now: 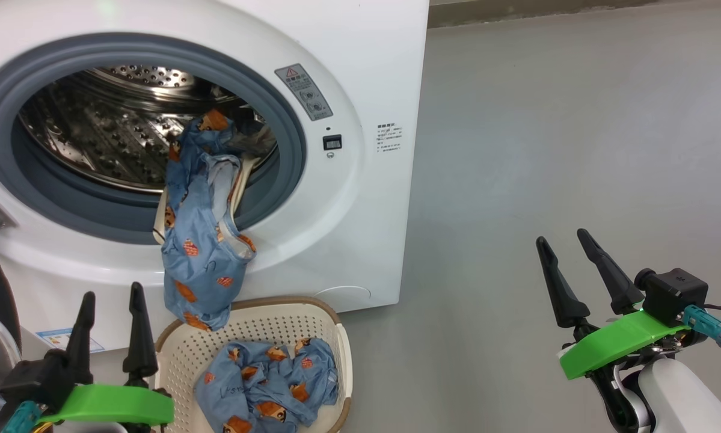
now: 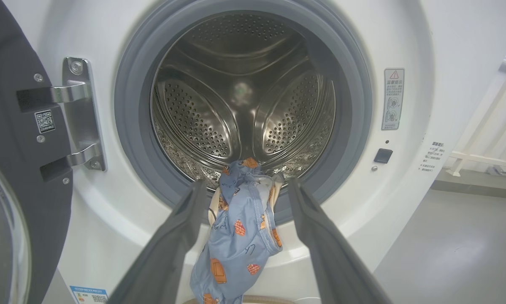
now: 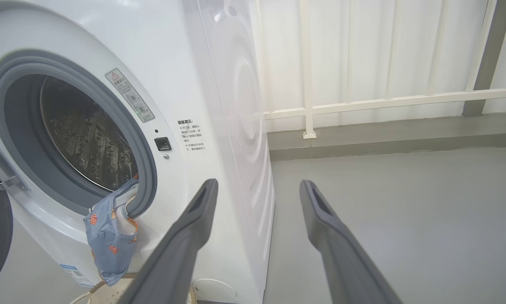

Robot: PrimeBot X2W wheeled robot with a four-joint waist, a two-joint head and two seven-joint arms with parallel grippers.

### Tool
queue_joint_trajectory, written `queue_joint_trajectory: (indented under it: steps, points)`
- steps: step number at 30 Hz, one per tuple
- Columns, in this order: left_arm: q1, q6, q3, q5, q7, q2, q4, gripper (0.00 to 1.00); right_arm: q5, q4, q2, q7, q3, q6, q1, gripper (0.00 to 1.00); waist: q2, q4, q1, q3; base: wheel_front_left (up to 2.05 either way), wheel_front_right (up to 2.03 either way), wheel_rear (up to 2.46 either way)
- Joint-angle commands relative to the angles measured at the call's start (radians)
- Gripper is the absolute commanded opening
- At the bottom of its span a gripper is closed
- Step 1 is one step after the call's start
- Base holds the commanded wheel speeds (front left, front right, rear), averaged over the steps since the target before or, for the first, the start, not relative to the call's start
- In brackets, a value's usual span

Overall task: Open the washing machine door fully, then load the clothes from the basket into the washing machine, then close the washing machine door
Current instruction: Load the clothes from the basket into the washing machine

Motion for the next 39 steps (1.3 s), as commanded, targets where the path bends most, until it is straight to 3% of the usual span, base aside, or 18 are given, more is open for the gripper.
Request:
queue_joint_trajectory:
  steps: [1, 30, 39]
  points:
    - [-0.004, -0.004, 0.034, 0.010, -0.006, 0.010, -0.038, 1.00, -0.016, -0.027, -0.016, -0.008, 0.009, 0.006, 0.004, 1.00, -0.0001, -0.002, 0.0000, 0.004, 0.00, 0.00, 0.00]
    - [-0.022, -0.004, 0.028, 0.000, -0.006, -0.001, -0.035, 1.00, -0.014, -0.017, -0.006, -0.008, 0.010, 0.006, -0.013, 1.00, -0.0001, -0.009, 0.0000, 0.033, 0.00, 0.00, 0.00]
    - [-0.043, -0.004, 0.000, -0.024, -0.006, 0.017, 0.043, 1.00, -0.014, -0.027, -0.001, -0.008, 0.014, 0.006, -0.021, 1.00, -0.0001, -0.028, 0.0000, 0.070, 0.00, 0.00, 0.00]
